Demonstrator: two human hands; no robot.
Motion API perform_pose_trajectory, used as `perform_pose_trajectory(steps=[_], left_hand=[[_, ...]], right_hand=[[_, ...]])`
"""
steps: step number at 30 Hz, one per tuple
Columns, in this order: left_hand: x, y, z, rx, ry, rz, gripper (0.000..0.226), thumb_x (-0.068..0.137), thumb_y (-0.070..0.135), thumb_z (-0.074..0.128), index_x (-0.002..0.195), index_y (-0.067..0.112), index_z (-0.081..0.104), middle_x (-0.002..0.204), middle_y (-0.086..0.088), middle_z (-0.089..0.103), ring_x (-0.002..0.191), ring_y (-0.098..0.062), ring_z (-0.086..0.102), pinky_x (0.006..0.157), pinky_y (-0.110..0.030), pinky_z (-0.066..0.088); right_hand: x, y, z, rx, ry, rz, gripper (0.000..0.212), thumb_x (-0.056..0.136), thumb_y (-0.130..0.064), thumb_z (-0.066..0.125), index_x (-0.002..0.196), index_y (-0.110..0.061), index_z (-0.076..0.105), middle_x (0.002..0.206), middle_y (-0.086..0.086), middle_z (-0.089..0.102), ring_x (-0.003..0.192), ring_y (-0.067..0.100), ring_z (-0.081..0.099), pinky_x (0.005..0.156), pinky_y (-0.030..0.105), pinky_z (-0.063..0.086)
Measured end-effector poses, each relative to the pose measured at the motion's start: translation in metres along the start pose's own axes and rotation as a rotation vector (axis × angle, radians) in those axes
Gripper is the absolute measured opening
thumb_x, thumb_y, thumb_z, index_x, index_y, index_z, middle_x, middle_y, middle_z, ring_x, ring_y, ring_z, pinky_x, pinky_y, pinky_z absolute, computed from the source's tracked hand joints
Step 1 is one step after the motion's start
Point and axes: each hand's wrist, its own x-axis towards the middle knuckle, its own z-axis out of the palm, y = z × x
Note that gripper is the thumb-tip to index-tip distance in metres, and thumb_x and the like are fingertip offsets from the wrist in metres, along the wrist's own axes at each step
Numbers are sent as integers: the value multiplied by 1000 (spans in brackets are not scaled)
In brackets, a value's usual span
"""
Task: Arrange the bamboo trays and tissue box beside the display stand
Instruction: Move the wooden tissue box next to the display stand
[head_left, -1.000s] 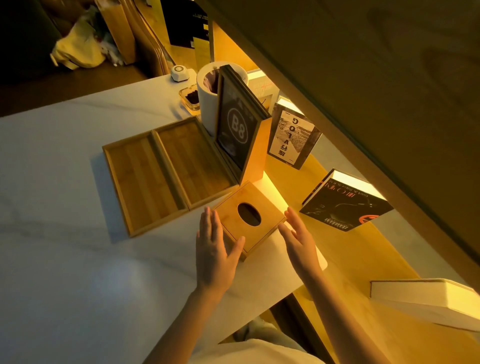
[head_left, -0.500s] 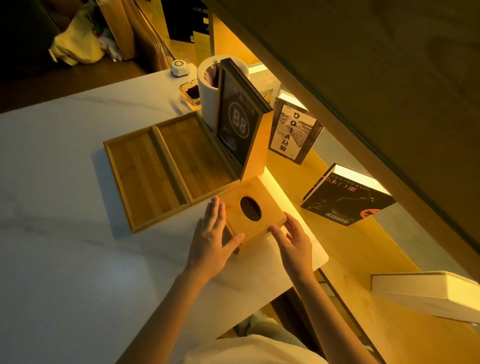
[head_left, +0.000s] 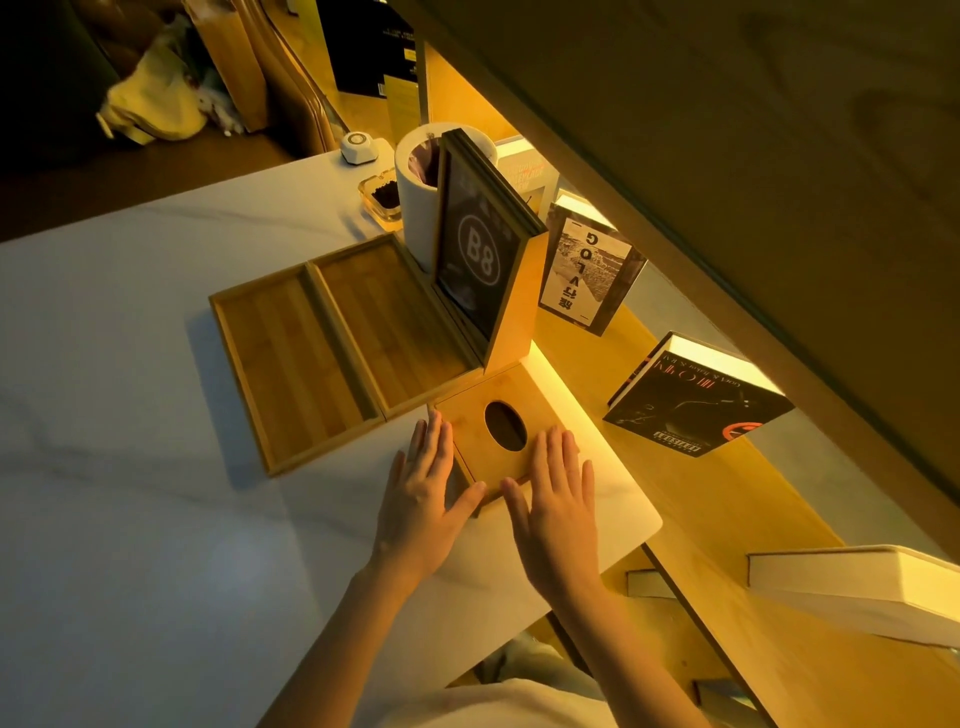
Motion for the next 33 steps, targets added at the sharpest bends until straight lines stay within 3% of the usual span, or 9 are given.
perform_pose_trajectory(steps=[7,15,20,33], left_hand=[[9,3,-1,33,-19,0,76,74,66,22,130,30,-16,144,7,-20,142,-16,-1,110,-28,4],[27,11,-1,61,-36,10,77,73,66,18,129,28,-19,145,4,-19,140,-15,-8,111,-31,1],[44,15,2,129,-58,-7,78,84,57,32,138,22,-11,153,-1,-11,141,-18,-8,115,-40,3],[68,27,10,101,-34,-15,79,84,55,35,140,19,-7,153,-3,-11,142,-20,-7,115,-39,3]], right_hand=[[7,1,-1,-76,-6,24,65,90,-55,23,135,-25,-13,146,-6,-15,134,16,-23,112,37,-11],[24,8,-7,-40,-13,29,65,92,-51,27,135,-25,-14,146,-5,-14,137,16,-19,113,35,-6],[36,14,-13,-5,0,22,65,92,-50,29,135,-25,-13,146,-4,-14,137,16,-16,113,34,-5],[62,26,-24,-19,-9,8,67,92,-49,29,142,-18,-2,156,5,-1,136,14,-16,112,34,-5]])
